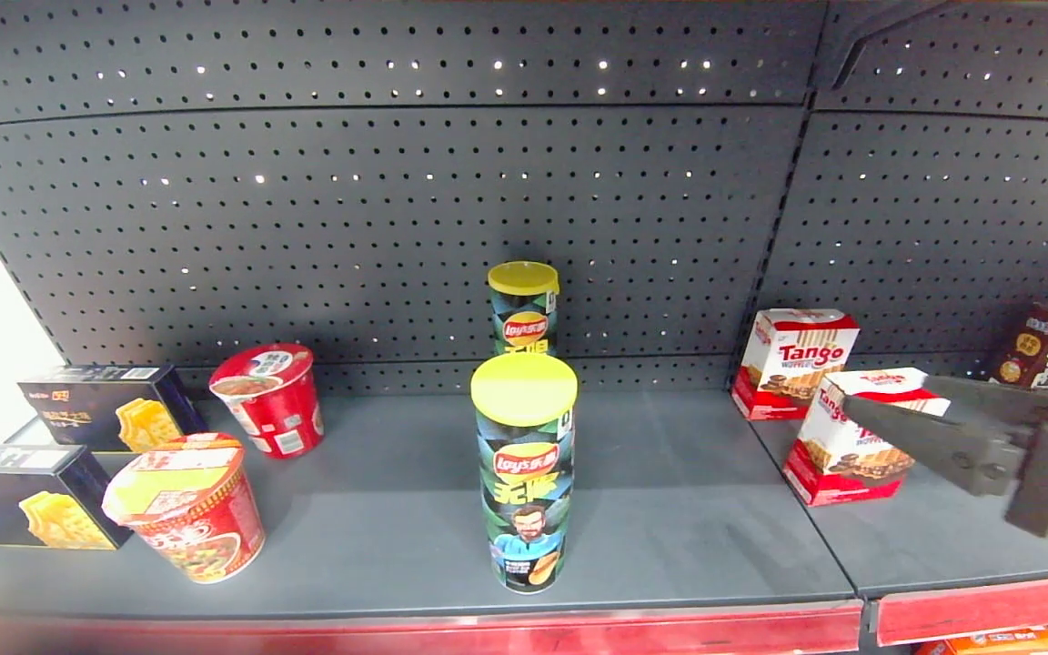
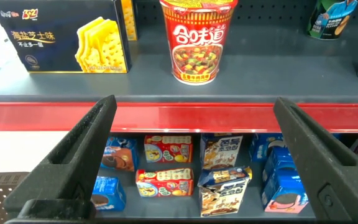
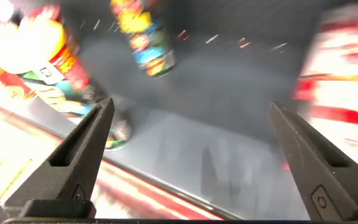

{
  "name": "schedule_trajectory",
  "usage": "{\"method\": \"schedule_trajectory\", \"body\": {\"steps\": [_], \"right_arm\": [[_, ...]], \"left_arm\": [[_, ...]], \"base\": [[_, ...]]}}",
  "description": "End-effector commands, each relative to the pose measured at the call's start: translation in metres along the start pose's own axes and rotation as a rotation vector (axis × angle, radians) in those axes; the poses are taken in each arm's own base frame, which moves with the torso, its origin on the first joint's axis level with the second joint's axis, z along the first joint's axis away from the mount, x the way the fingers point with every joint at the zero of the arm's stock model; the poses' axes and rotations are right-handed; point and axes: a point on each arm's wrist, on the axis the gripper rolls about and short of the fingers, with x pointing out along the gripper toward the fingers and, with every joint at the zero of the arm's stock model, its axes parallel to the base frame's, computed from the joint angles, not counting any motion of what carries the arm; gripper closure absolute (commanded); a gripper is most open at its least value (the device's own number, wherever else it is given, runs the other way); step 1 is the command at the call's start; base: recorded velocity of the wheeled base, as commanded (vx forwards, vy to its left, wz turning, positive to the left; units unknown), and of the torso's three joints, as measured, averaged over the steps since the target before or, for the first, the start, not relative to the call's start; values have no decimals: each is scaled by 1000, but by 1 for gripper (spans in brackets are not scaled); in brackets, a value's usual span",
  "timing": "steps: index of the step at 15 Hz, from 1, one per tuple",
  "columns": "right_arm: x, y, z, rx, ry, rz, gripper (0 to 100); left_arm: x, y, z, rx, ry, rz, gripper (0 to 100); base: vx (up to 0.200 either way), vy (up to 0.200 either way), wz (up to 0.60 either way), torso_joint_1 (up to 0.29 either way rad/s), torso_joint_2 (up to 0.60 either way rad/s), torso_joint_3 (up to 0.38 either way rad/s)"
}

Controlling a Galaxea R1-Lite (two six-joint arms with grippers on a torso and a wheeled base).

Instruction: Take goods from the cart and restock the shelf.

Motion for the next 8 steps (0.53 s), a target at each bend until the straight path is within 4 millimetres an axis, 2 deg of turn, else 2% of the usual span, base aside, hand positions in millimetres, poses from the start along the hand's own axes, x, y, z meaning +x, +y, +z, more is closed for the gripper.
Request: {"method": "schedule_trajectory", "body": {"steps": [1, 2, 3, 7, 8], "right_arm": [[-79, -27, -35, -52, -144, -128, 0], [-95, -30, -53, -49, -160, -186, 0], [-113, -32, -82, -42, -181, -276, 0], [-132, -36, -156, -33, -237, -482, 0], [-135, -35, -163, -33, -250, -513, 0]], "left_arm": [[0, 0, 0, 0, 2, 2, 0], [0, 0, 0, 0, 1, 0, 0], [0, 0, 0, 0, 2, 2, 0], [0, 0, 0, 0, 3, 0, 0], [0, 0, 0, 0, 3, 0, 0]], "base": [[0, 0, 0, 0, 0, 0], [0, 0, 0, 0, 0, 0], [0, 0, 0, 0, 0, 0], [0, 0, 0, 0, 0, 0], [0, 0, 0, 0, 0, 0]]}}
